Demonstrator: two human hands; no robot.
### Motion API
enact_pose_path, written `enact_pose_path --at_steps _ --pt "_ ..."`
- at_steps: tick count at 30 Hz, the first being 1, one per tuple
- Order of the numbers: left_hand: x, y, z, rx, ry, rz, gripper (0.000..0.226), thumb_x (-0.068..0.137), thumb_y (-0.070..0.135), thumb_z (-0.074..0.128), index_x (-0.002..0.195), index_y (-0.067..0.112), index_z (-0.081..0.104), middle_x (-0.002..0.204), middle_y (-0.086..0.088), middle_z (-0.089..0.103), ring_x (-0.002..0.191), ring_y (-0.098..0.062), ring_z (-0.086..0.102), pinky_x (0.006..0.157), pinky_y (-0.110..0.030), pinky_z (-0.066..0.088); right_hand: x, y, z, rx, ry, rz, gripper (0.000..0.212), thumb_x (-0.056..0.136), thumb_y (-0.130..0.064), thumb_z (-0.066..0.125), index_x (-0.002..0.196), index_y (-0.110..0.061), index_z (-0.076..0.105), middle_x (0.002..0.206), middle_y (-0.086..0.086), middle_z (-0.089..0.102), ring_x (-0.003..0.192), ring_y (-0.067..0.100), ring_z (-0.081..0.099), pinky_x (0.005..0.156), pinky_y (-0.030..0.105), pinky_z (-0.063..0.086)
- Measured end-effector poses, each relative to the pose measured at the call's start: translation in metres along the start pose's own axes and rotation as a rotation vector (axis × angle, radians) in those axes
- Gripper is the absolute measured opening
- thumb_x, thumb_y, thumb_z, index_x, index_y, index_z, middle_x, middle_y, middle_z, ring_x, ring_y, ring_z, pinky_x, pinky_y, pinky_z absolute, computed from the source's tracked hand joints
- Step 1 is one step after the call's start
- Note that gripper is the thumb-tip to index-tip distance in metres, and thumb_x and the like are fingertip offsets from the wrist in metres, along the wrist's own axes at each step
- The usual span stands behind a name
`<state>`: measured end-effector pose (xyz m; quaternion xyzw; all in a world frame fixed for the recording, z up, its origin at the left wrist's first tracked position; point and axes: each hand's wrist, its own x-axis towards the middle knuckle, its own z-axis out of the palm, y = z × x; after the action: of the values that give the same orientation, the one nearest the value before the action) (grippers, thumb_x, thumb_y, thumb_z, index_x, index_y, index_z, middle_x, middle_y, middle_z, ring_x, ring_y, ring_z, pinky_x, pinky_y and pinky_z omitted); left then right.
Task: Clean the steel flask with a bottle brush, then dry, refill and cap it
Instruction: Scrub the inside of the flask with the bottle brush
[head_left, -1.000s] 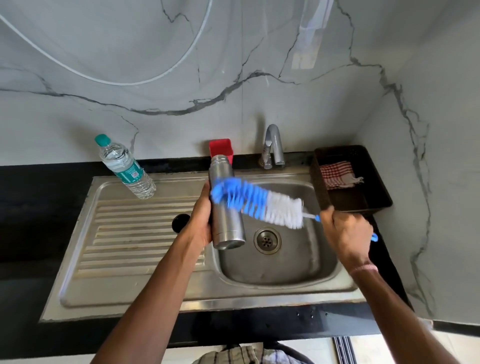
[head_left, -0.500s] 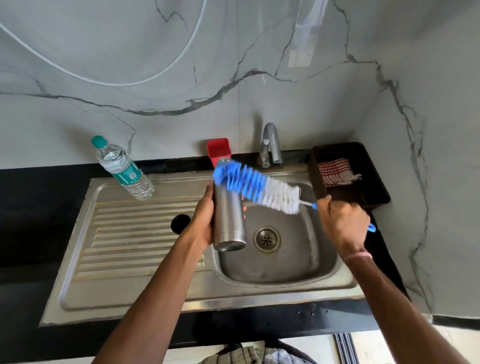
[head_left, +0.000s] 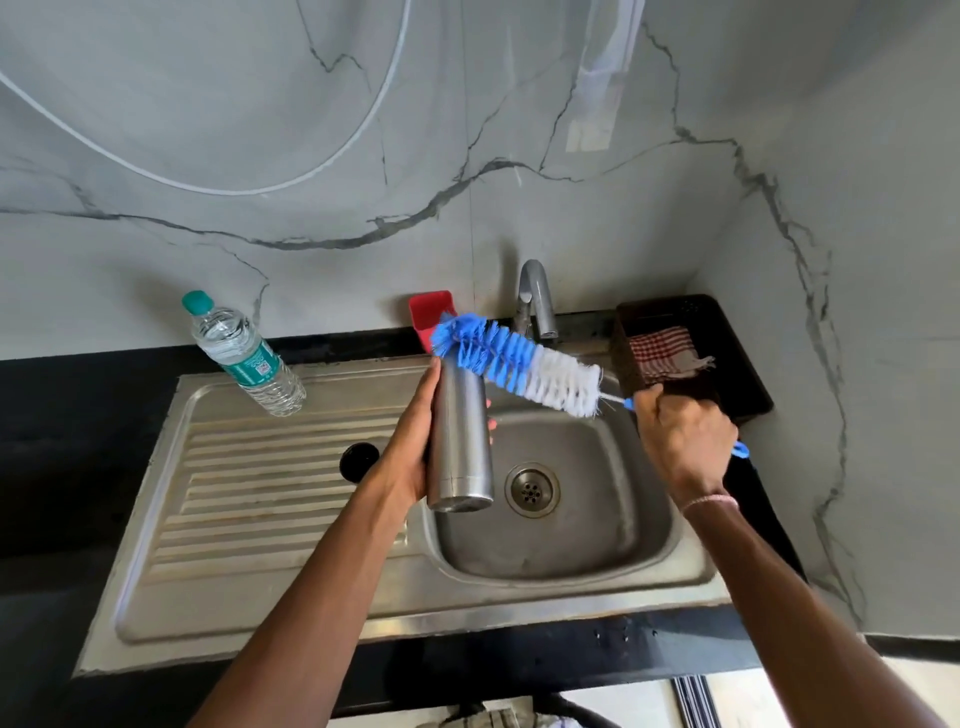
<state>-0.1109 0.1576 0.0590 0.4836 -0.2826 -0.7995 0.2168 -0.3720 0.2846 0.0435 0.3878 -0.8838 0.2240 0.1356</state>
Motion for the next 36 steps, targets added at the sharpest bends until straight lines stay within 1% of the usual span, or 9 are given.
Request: enact_pose_path --at_steps 7,10,15,20,23,27,30,33,36 --pt "-0.001 0.005 -0.021 -0.053 -0.013 -0.045 0.085 0.087 0.081 0.05 0.114 0.003 0.069 0.094 -0.019 0.077 0.081 -0.031 0.078 0.073 -0.042 0.059 -0.08 0.057 -0.005 0.047 0.015 -0.184 0.06 0.096 -0.027 0.043 0.039 -0.007 0.046 0.033 0.008 0.037 0.031 0.02 0.026 0.048 0.023 0.02" --pt "-0.006 -0.002 -0.011 0.015 -0.014 -0.004 0.079 0.088 0.077 0.054 0.126 0.01 0.07 0.097 -0.016 0.077 0.08 -0.028 0.075 0.068 -0.038 0.063 -0.053 0.047 0.008 0.003 0.017 -0.057 0.057 0.093 -0.029 0.044 0.045 -0.002 0.056 0.04 0.019 0.05 0.032 0.035 0.048 0.05 0.027 0.029" --pt "-0.004 -0.009 -0.001 0.004 0.005 -0.004 0.076 0.089 0.072 0.06 0.13 0.009 0.067 0.105 -0.021 0.076 0.098 -0.035 0.073 0.099 -0.048 0.054 -0.011 0.015 0.007 -0.016 -0.1 0.128 0.054 0.092 -0.035 0.042 0.061 0.002 0.069 0.057 0.027 0.061 0.051 0.047 0.06 0.054 0.039 0.048" --pt "-0.001 0.002 -0.016 -0.045 0.018 -0.018 0.076 0.097 0.074 0.04 0.108 0.007 0.075 0.085 -0.012 0.077 0.068 -0.024 0.075 0.064 -0.036 0.06 -0.068 0.042 0.0 0.025 -0.053 -0.163 0.063 0.099 -0.028 0.034 0.043 -0.006 0.05 0.037 0.014 0.045 0.028 0.032 0.044 0.047 0.024 0.024" --pt "0.005 0.003 -0.028 -0.074 0.031 -0.077 0.083 0.096 0.078 0.035 0.083 0.01 0.082 0.08 -0.013 0.075 0.068 -0.027 0.076 0.067 -0.042 0.059 -0.087 0.051 -0.014 0.122 -0.001 -0.145 0.062 0.094 -0.028 0.041 0.035 -0.008 0.039 0.031 0.011 0.036 0.024 0.025 0.035 0.046 0.021 0.022" --pt "0.0 -0.003 -0.014 -0.009 0.01 -0.028 0.072 0.097 0.072 0.045 0.129 0.013 0.071 0.105 -0.012 0.078 0.076 -0.022 0.075 0.064 -0.034 0.062 -0.046 0.028 0.0 0.028 0.02 -0.054 0.055 0.092 -0.026 0.045 0.042 -0.002 0.052 0.038 0.018 0.048 0.031 0.034 0.047 0.047 0.026 0.03" --pt "0.001 -0.01 -0.001 -0.002 -0.028 -0.01 0.077 0.089 0.076 0.059 0.133 0.014 0.07 0.121 -0.017 0.073 0.086 -0.024 0.071 0.07 -0.033 0.062 -0.009 0.002 0.001 -0.01 -0.039 0.123 0.05 0.091 -0.029 0.049 0.056 0.002 0.066 0.05 0.026 0.058 0.043 0.044 0.058 0.049 0.037 0.046" --pt "0.007 -0.01 -0.001 -0.021 -0.018 0.021 0.074 0.082 0.075 0.069 0.122 0.013 0.075 0.11 -0.016 0.071 0.086 -0.027 0.07 0.074 -0.038 0.061 -0.013 0.006 0.0 0.006 -0.06 0.086 0.051 0.091 -0.029 0.049 0.053 0.002 0.064 0.047 0.025 0.056 0.04 0.043 0.055 0.046 0.035 0.042" --pt "0.009 -0.005 -0.012 -0.056 -0.042 0.025 0.066 0.098 0.068 0.048 0.086 0.013 0.083 0.085 -0.009 0.075 0.069 -0.019 0.073 0.063 -0.03 0.061 -0.058 0.032 -0.006 0.023 -0.058 -0.138 0.059 0.097 -0.027 0.04 0.045 -0.004 0.056 0.038 0.014 0.049 0.029 0.033 0.046 0.044 0.026 0.027"
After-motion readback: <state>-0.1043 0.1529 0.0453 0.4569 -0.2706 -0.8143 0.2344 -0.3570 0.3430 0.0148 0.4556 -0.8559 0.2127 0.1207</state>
